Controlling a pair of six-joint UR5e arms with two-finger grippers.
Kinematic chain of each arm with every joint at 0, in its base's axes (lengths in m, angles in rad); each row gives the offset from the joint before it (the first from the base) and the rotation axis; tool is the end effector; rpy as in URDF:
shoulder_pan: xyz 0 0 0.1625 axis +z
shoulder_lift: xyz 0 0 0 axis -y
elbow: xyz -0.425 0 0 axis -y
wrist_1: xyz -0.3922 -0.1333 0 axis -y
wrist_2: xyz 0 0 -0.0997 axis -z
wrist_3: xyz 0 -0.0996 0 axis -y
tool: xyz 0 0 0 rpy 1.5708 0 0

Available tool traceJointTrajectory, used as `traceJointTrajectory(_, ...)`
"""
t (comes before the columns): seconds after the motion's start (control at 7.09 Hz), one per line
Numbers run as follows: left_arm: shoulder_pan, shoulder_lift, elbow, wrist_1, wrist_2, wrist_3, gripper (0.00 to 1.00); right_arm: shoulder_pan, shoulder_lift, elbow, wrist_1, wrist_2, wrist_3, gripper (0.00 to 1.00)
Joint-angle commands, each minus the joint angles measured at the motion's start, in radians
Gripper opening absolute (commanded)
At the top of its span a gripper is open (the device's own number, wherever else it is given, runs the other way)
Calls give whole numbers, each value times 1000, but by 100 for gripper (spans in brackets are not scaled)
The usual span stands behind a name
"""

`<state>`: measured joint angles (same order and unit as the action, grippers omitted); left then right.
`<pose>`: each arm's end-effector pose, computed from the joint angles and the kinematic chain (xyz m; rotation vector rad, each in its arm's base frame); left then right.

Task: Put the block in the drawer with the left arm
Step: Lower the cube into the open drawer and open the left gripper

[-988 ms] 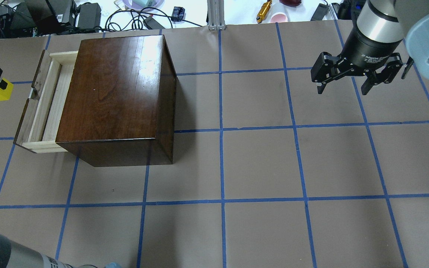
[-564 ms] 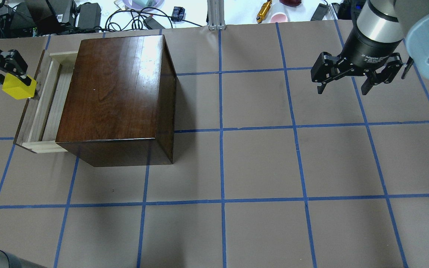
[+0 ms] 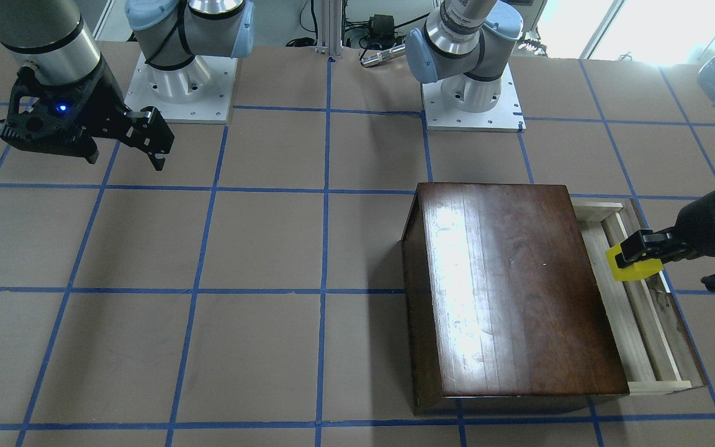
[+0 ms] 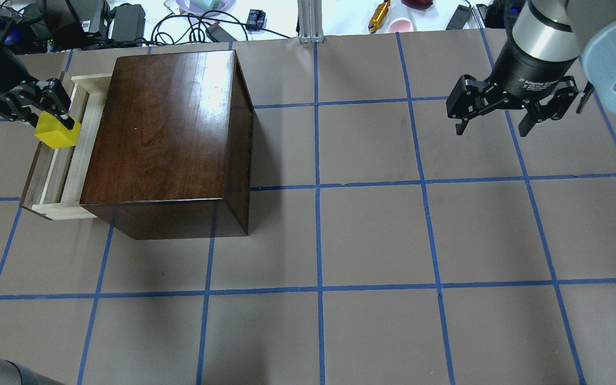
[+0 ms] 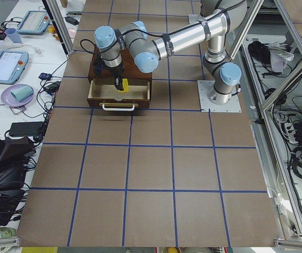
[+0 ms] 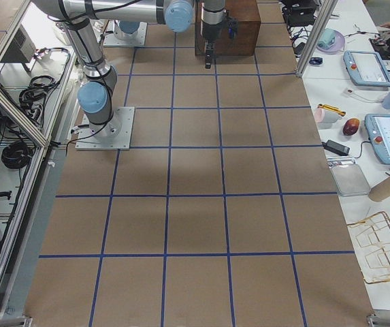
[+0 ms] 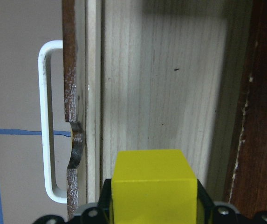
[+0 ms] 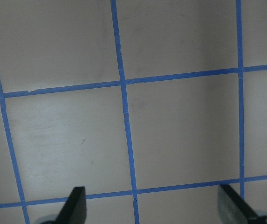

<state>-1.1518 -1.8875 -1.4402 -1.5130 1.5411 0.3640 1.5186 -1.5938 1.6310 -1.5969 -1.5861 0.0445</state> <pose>0.1212 -0.6071 0.3823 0.0871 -3.0596 -0.1644 0.1065 -0.4870 0.4721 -0.1510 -3.1226 -0.0174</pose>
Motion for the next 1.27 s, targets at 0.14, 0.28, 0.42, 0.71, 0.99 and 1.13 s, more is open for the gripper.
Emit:
traceJointTrajectory(0.14, -2, -39, -26, 25, -2, 15, 26, 0, 0, 0, 0, 0, 0, 100)
traceJointTrajectory(0.28, -2, -50, -26, 25, -4, 16, 26, 0, 0, 0, 0, 0, 0, 100)
traceJointTrajectory(0.42, -2, -56, -26, 25, -4, 16, 26, 0, 0, 0, 0, 0, 0, 100)
traceJointTrajectory(0.71, -2, -58, -23, 31, -4, 13, 100, 0, 0, 0, 0, 0, 0, 100)
traceJointTrajectory(0.99, -2, -56, -19, 31, -6, 13, 100, 0, 0, 0, 0, 0, 0, 100)
traceJointTrajectory(1.13, -2, -45, -16, 30, -4, 13, 100, 0, 0, 0, 0, 0, 0, 100)
